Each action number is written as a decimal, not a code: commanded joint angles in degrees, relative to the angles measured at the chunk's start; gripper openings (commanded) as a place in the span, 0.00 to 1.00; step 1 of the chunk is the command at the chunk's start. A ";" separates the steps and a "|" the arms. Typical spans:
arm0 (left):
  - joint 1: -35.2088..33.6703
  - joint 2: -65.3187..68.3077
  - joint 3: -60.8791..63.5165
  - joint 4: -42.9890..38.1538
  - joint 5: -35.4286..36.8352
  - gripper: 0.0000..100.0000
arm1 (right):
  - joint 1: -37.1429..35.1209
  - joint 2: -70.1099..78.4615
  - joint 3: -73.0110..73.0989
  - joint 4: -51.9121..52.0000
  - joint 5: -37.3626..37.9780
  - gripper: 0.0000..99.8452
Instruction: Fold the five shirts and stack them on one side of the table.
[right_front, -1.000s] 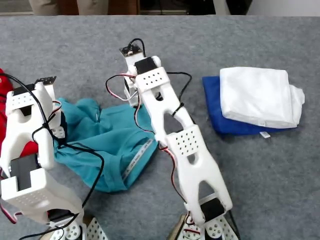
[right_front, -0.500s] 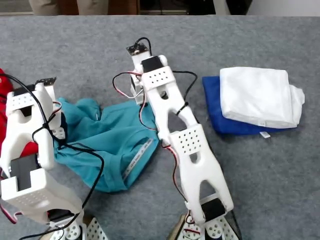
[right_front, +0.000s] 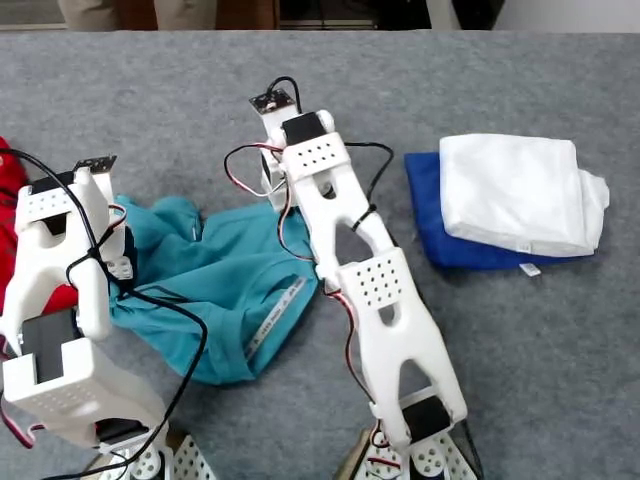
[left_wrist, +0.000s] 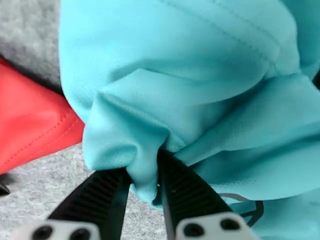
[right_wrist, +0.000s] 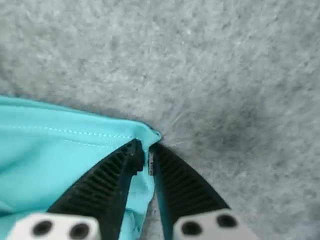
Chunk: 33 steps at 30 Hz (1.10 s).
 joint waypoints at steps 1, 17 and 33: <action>0.88 -2.68 -0.35 -0.44 0.44 0.02 | -0.22 -0.92 -6.46 4.22 0.62 0.00; 0.44 -2.68 -17.93 13.98 13.01 0.20 | -0.04 -27.12 -12.62 4.31 0.26 0.00; 4.04 -0.31 -29.01 3.96 48.09 0.21 | 13.49 -45.93 -1.19 4.22 0.62 0.00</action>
